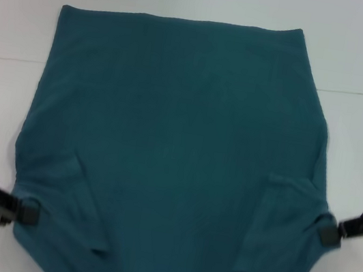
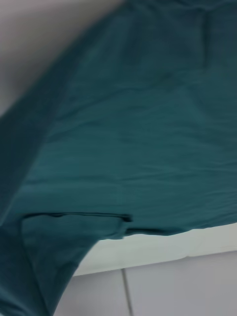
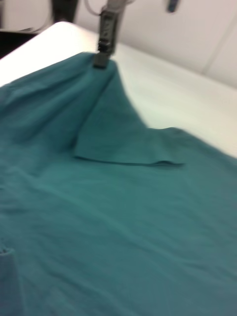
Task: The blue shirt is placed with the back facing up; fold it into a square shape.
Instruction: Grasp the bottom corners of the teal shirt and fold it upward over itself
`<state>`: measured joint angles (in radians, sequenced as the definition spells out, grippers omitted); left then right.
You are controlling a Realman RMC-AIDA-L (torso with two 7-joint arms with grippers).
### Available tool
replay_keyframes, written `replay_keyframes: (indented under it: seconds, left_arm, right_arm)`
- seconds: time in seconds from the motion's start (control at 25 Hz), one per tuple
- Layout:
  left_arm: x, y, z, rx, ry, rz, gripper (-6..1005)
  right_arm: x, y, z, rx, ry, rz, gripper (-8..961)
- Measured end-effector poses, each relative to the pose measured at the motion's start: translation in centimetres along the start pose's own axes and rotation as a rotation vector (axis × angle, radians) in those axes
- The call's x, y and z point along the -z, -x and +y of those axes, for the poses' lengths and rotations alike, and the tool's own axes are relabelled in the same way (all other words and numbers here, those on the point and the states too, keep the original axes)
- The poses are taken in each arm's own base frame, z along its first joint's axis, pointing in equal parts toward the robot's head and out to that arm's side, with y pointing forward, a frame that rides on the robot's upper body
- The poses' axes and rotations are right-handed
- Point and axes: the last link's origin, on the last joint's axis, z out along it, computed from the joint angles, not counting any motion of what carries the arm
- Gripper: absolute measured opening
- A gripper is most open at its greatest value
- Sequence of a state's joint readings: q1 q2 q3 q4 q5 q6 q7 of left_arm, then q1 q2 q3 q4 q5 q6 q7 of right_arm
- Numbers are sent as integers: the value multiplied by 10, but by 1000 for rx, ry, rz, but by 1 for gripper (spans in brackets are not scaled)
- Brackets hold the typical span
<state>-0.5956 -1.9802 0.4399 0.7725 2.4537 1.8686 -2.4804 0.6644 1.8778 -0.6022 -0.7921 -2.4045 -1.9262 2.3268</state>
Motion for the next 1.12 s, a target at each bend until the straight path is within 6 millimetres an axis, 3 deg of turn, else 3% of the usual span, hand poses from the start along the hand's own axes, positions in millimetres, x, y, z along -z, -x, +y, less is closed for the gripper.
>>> replay_keyframes:
  seconds: [0.36,0.68,0.8,1.0,1.12]
  left_arm:
    - [9,-49,16,27,-70,107,49]
    - [-23,-103,24,-24,-214,221,48]
    - [-31,-112,24,-43,-259,248,49]
    - [-59,-122,15,-97,-375,299,49]
    - [-65,-124,12,-129,-422,309,49]
  right_arm:
    - [28,21,-12,-87,-49,-225,62]
    - [23,61,-31,-139,-144,-496,77]
    - [14,75,-36,-148,-175,-545,83]
    - [-22,88,-48,-141,-306,-545,93]
    - [-34,92,-53,-134,-366,-551,98]
